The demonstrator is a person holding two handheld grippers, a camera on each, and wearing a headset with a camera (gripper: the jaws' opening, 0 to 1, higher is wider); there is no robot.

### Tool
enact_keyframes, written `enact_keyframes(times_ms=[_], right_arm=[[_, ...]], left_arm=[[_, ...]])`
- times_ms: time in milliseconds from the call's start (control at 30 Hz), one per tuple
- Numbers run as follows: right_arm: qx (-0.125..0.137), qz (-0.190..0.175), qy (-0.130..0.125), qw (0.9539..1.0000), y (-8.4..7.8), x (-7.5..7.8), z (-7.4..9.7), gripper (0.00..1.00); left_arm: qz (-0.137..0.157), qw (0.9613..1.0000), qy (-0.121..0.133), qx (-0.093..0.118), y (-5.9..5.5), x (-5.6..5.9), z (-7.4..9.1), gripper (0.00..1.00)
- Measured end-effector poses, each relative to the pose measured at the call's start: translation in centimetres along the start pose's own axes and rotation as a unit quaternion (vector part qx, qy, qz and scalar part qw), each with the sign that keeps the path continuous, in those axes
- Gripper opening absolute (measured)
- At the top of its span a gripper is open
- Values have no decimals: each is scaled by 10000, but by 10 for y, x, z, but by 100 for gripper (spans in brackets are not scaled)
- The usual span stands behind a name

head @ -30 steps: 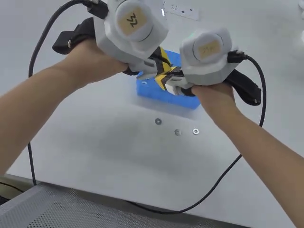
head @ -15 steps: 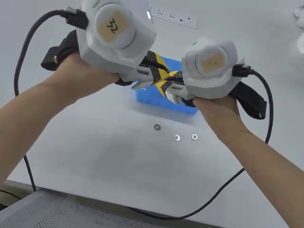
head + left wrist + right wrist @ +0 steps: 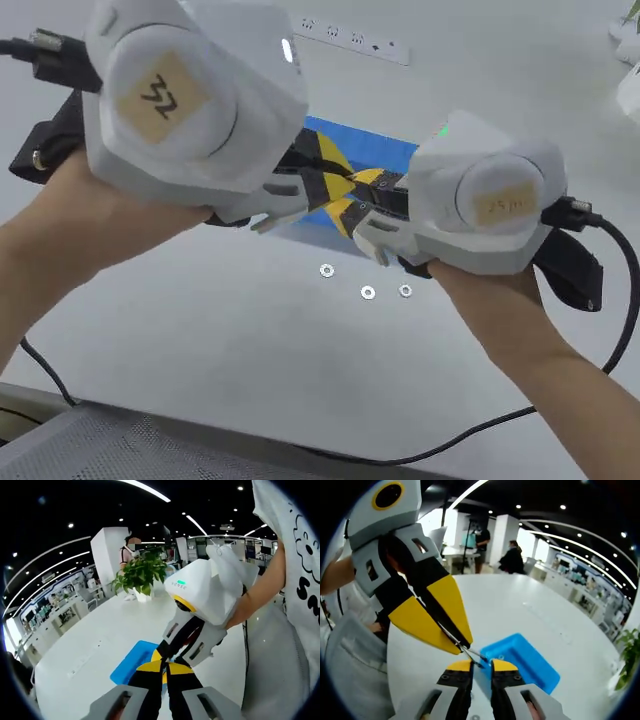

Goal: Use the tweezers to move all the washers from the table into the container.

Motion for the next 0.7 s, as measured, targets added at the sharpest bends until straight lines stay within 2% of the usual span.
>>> enact_keyframes(times_ms=[100,200,233,333,433,567,667,700], right_arm=[[-56,-14,96,9999,-5,-8,0,13],[-113,6,186,9998,-11,-15,-1,9],[-125,-4,206,9997,-12,-17,-2,7],[-186,-423,329,9984,-20,-22,-7,7],[-265,-503,331,9978,-25,-24,-9,7],[-367,-541,344,9973,-32,-26,-13,7],[-506,-634,403,9959,-41,-25,-19,7],[-547,-639,414,9956,-43,-25,-21,7]], left_arm=[[25,9999,-156,-60,-4,7,0,0],[181,9996,-214,10,-9,10,-1,0],[238,9995,-205,32,-11,10,-1,0],[482,9987,-163,55,-20,9,-3,0],[656,9977,-152,50,-27,8,-6,0],[960,9952,-141,151,-37,6,-12,0],[1001,9948,-115,137,-45,6,-17,0],[1094,9938,-118,157,-47,6,-19,0]])
Point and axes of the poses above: the centre of the closed fingertips' face, and the gripper's own axes: z roughly backward along the fingers, x roughly to its right, y roughly out of its top, the point moved 5 cm from there along z, roughly backward along the fingers, and after that the axes turned 7 degrees about z, right-handed, at the moved point
